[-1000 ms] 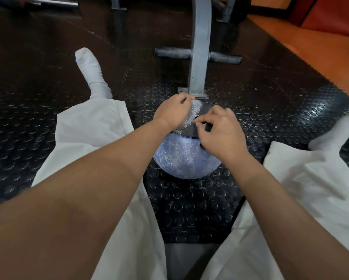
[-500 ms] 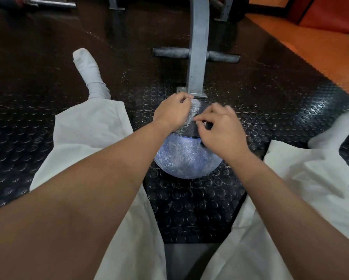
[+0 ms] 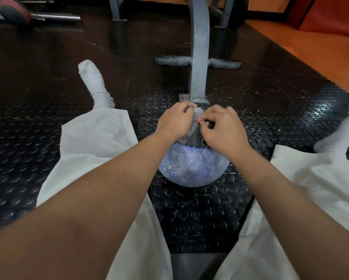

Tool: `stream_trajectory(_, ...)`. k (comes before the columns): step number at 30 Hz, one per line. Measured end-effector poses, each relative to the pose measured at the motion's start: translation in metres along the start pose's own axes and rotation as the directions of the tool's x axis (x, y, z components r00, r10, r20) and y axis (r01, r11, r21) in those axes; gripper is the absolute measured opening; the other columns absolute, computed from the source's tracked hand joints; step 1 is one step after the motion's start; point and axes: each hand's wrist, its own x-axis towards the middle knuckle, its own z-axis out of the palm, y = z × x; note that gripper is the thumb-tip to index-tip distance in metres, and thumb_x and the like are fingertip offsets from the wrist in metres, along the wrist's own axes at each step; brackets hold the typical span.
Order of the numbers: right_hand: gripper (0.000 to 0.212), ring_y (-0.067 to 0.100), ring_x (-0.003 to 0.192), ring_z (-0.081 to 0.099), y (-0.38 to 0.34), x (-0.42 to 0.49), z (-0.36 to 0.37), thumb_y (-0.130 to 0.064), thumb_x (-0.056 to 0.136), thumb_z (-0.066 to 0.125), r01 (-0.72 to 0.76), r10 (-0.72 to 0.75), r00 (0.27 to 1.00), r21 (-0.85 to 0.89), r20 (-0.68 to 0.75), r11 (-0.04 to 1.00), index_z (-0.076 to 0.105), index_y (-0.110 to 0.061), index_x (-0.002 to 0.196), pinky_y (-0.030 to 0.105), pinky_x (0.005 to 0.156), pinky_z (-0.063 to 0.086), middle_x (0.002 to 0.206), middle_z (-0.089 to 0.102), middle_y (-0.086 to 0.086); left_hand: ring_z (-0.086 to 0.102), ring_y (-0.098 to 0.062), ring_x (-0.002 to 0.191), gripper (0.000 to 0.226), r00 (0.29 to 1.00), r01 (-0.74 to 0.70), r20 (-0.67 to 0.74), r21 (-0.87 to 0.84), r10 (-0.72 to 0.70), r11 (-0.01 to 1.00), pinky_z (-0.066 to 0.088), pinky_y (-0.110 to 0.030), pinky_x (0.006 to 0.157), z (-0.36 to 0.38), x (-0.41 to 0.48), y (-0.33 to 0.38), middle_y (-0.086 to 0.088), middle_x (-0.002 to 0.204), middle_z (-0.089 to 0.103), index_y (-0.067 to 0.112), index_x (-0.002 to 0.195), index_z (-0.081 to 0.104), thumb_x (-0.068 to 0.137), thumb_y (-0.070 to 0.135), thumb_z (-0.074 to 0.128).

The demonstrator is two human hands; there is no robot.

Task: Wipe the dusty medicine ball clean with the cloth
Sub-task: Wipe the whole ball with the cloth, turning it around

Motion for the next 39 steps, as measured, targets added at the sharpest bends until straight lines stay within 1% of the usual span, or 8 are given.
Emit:
stream_trajectory(6,0.027,0.017,0.074,0.041,-0.016,-0.038,0.005,-0.025,0.080,0.048,0.368,-0.360,0.925,-0.043,0.123,0.929,0.075,-0.022,0.078,0.032,0.060,0.042,0.082,0.063,-0.011,0.055,-0.016,0.109,0.027,1.000,-0.005,-0.001,-0.079,0.005,0.997,0.042,-0.034,0.088,-0.002,-0.002,-0.008,0.010,0.128,0.057,0.040,0.109,0.059,0.099,0.028,0.037)
stream_trajectory(13,0.018,0.020,0.096,0.046,0.002,0.008,-0.003,-0.016,0.085,0.059,-0.045,0.044,0.999,0.036,0.016,0.998,0.075,-0.022,0.091,0.024,0.082,0.036,0.104,0.067,-0.010,0.056,-0.017,0.111,0.033,1.000,0.003,-0.027,-0.038,-0.004,0.999,0.043,-0.036,0.089,0.000,-0.005,-0.004,0.009,0.133,0.054,0.036,0.120,0.060,0.099,0.029,0.035)
stream_trajectory(16,0.017,0.020,0.087,0.044,-0.005,-0.009,0.003,-0.013,0.083,0.060,0.076,-0.076,0.997,0.041,-0.015,0.996,0.075,-0.019,0.087,0.032,0.079,0.041,0.099,0.069,-0.008,0.057,-0.020,0.109,0.032,1.000,0.014,0.003,-0.048,-0.014,0.999,0.044,-0.037,0.089,-0.002,0.000,-0.003,0.007,0.131,0.056,0.035,0.117,0.060,0.099,0.027,0.035)
stream_trajectory(20,0.029,0.017,0.077,0.041,-0.015,-0.036,0.008,-0.027,0.079,0.047,0.333,-0.331,0.936,0.004,0.123,0.943,0.075,-0.021,0.078,0.035,0.063,0.045,0.086,0.066,-0.013,0.056,-0.016,0.108,0.030,1.000,0.010,0.014,-0.070,-0.009,0.997,0.042,-0.034,0.087,-0.004,-0.001,-0.006,0.008,0.128,0.057,0.036,0.114,0.060,0.100,0.027,0.035)
stream_trajectory(23,0.027,0.018,0.080,0.044,-0.007,-0.020,0.000,-0.028,0.079,0.049,0.276,-0.275,0.957,0.008,0.095,0.961,0.076,-0.023,0.079,0.035,0.070,0.045,0.087,0.067,-0.013,0.055,-0.016,0.110,0.031,1.000,-0.014,0.000,-0.071,0.014,0.997,0.041,-0.033,0.087,-0.002,-0.005,-0.005,0.008,0.130,0.056,0.034,0.118,0.061,0.100,0.027,0.036)
stream_trajectory(28,0.019,0.025,0.098,0.052,0.007,0.012,0.002,-0.016,0.084,0.058,-0.075,0.075,0.997,0.047,-0.011,0.996,0.074,-0.023,0.088,0.023,0.082,0.034,0.102,0.068,-0.010,0.053,-0.018,0.116,0.034,1.000,-0.007,-0.016,0.001,0.007,1.000,0.042,-0.035,0.091,0.001,-0.002,0.000,0.007,0.135,0.053,0.034,0.122,0.059,0.100,0.028,0.033)
stream_trajectory(35,0.030,0.016,0.078,0.040,-0.014,-0.036,0.006,-0.027,0.080,0.047,0.247,-0.247,0.965,0.002,0.086,0.969,0.076,-0.020,0.079,0.036,0.063,0.048,0.086,0.066,-0.013,0.055,-0.017,0.111,0.032,1.000,0.006,0.022,0.009,-0.006,1.000,0.042,-0.034,0.086,0.005,0.008,0.003,0.009,0.132,0.055,0.036,0.116,0.061,0.099,0.029,0.035)
stream_trajectory(39,0.022,0.021,0.081,0.048,0.005,-0.018,-0.007,-0.022,0.079,0.054,0.182,-0.182,0.983,0.000,0.025,0.983,0.076,-0.022,0.078,0.035,0.069,0.048,0.087,0.068,-0.012,0.051,-0.016,0.120,0.034,0.999,-0.038,0.017,0.004,0.038,0.999,0.041,-0.036,0.099,0.008,0.002,0.005,0.008,0.135,0.054,0.033,0.121,0.061,0.099,0.028,0.036)
